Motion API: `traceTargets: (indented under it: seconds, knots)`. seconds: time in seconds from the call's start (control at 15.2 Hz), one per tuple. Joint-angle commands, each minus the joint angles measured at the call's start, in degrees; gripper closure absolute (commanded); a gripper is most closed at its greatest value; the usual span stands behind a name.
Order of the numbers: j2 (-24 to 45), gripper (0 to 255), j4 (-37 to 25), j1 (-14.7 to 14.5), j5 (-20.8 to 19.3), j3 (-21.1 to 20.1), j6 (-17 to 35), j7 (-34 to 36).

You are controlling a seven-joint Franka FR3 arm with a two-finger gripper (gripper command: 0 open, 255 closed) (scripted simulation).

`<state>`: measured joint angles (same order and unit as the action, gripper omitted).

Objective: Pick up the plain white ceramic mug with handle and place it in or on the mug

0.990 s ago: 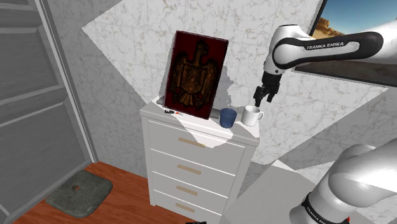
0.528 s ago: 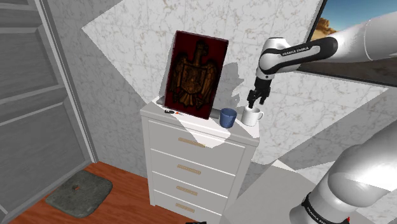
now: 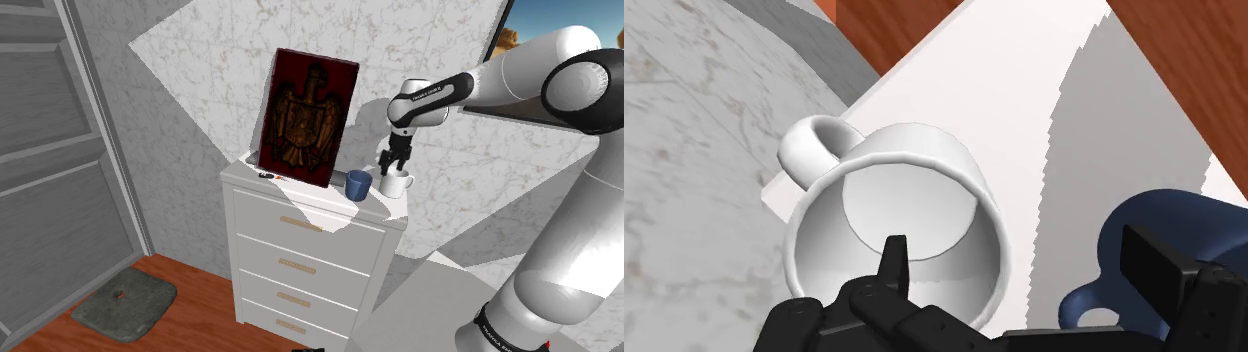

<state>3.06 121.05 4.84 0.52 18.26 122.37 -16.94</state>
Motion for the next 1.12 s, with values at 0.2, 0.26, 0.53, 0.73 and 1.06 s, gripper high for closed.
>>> traceTargets:
  seconds: [0.2, 0.26, 0.53, 0.73, 1.06]
  knots:
    - [2.7, 0, 1.0, 0.3, 1.1, 0.1, 3.5, -1.1]
    - [3.1, 0, 1.4, 0.3, 1.3, 0.1, 4.2, -1.2]
    - [3.7, 0, 1.9, 0.4, 1.6, 0.0, 5.4, -1.4]
    - [3.7, 0, 1.9, 0.4, 1.6, 0.0, 5.4, -1.4]
    - [3.7, 255, 1.9, 0.4, 1.6, 0.0, 5.4, -1.4]
